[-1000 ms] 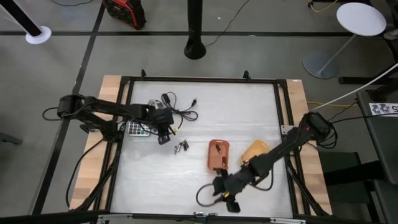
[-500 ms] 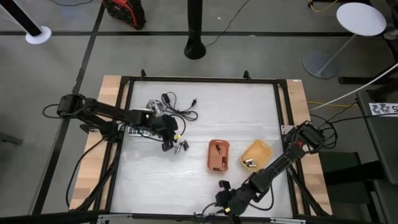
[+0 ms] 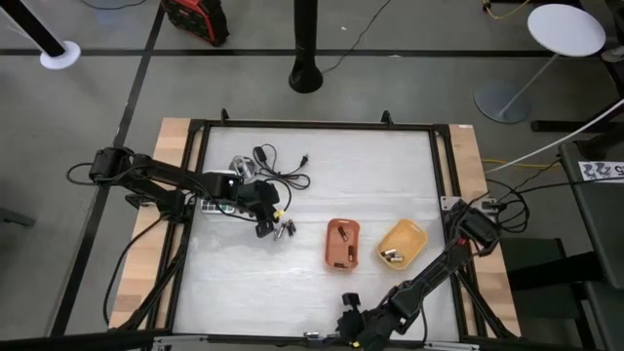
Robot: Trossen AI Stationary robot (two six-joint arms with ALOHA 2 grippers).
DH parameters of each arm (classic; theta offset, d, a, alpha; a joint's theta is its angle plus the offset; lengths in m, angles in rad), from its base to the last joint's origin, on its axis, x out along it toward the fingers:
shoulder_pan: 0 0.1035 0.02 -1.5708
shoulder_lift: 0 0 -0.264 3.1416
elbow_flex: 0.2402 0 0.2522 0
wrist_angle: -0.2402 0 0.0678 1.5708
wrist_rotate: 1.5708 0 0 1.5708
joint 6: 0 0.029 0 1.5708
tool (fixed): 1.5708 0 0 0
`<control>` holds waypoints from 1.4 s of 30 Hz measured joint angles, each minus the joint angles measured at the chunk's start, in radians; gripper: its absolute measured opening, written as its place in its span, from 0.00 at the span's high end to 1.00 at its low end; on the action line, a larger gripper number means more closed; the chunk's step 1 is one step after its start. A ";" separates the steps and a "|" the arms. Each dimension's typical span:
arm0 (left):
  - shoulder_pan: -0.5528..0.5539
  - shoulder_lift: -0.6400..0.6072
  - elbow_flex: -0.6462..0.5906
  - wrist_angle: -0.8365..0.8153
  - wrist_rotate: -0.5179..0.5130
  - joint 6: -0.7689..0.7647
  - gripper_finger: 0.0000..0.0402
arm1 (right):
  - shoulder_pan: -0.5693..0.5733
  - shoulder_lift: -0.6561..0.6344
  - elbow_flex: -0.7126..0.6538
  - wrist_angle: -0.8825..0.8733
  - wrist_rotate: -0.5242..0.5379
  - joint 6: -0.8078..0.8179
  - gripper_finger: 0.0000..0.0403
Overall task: Sort batteries
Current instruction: Put the black battery into the orange bin
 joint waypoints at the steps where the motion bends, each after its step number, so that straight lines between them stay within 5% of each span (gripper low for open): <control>1: 0.000 0.000 0.000 0.000 0.000 -0.004 0.71 | 0.000 0.005 0.005 -0.002 0.001 0.000 0.70; 33: 0.000 0.000 0.000 -0.002 0.000 0.005 0.71 | 0.000 0.061 0.024 0.010 -0.003 0.036 0.70; 42: 0.000 0.000 0.000 -0.003 0.000 0.004 0.71 | 0.001 0.078 0.028 0.000 0.065 0.037 0.70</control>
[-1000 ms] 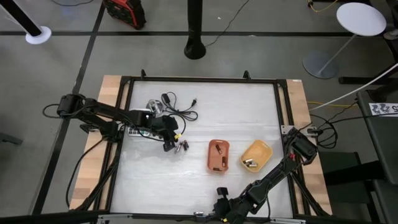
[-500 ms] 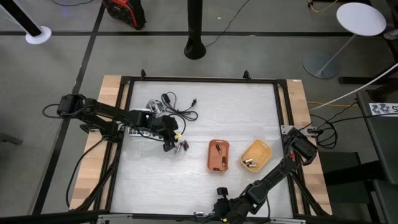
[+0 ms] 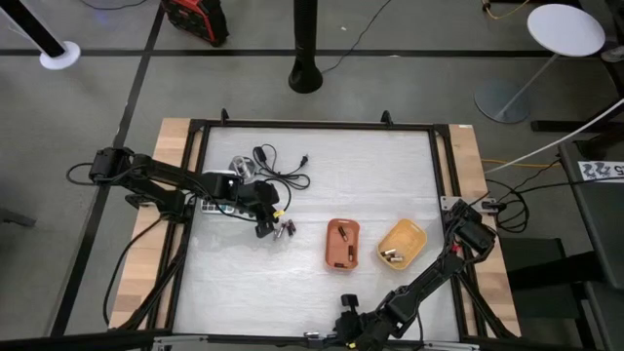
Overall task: Sort batteries
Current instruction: Put the black battery into the orange bin
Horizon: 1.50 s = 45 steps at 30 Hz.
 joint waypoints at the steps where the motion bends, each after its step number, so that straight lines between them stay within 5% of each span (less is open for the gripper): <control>1: 0.000 0.000 0.000 0.000 0.000 0.000 0.71 | 0.000 0.000 0.000 -0.003 0.006 0.000 0.70; 7: 0.000 0.000 0.000 0.000 0.000 0.000 0.71 | -0.007 0.002 0.000 -0.045 0.040 -0.002 0.73; 17: 0.000 0.000 0.000 0.000 0.000 -0.001 0.71 | -0.035 0.001 -0.002 -0.055 0.037 -0.006 0.98; 30: 0.000 0.000 0.000 0.000 0.000 0.005 0.71 | -0.039 -0.055 -0.011 -0.059 0.063 -0.035 0.97; 45: -0.001 0.000 0.000 0.001 0.000 0.001 0.71 | -0.097 -0.260 -0.007 -0.432 0.195 -0.038 0.95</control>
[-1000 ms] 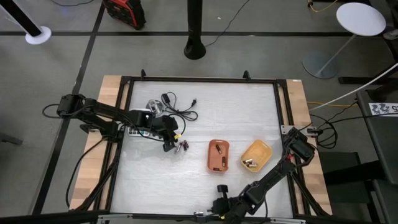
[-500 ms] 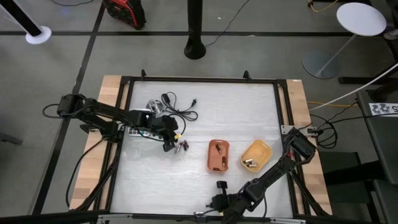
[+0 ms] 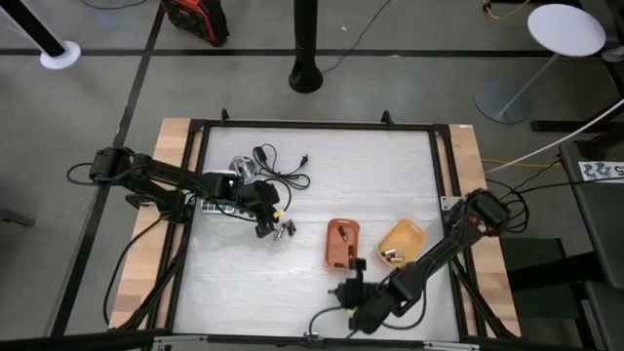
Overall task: Sort batteries
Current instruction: Put the black battery into the orange bin
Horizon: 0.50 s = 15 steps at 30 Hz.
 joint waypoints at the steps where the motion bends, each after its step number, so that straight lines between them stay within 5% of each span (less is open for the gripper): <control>1: -0.001 0.000 0.000 0.000 0.000 -0.002 0.71 | -0.009 -0.016 0.000 -0.025 0.011 -0.001 0.95; 15: -0.045 0.000 0.000 -0.001 -0.004 -0.168 0.71 | -0.167 -0.095 0.001 -0.321 0.032 -0.113 0.95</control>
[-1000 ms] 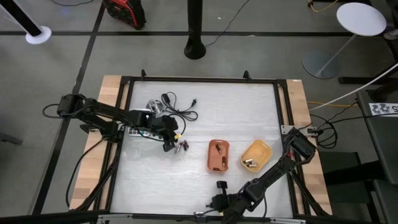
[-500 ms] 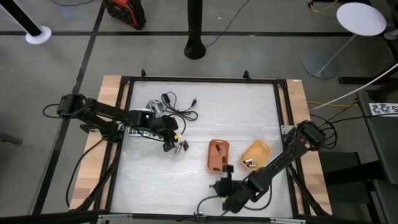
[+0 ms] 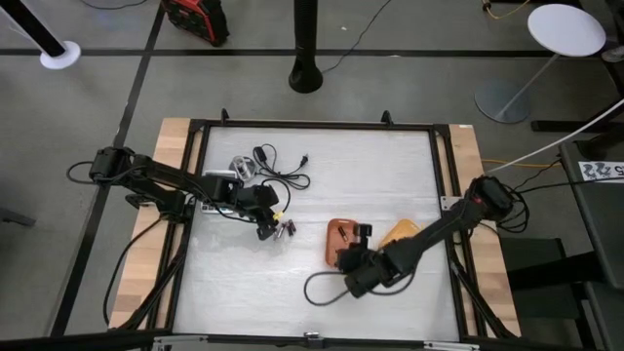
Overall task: Sort batteries
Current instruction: Put the black battery into the orange bin, then put the silver battery into the yellow bin
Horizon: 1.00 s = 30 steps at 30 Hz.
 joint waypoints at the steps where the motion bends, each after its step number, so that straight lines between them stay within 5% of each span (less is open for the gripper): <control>1: 0.000 0.001 0.000 0.000 0.000 0.000 0.71 | -0.014 0.000 0.000 -0.001 -0.011 -0.007 0.95; 13: -0.043 0.046 0.001 0.005 0.000 0.040 0.71 | -0.143 0.000 0.001 -0.024 -0.187 -0.026 0.94; 24: -0.120 0.088 0.001 0.042 0.000 0.085 0.67 | -0.186 0.000 0.001 -0.023 -0.244 -0.041 0.63; 30: -0.124 0.094 0.000 0.047 -0.003 -0.079 0.65 | -0.184 0.000 0.001 -0.025 -0.252 0.011 0.59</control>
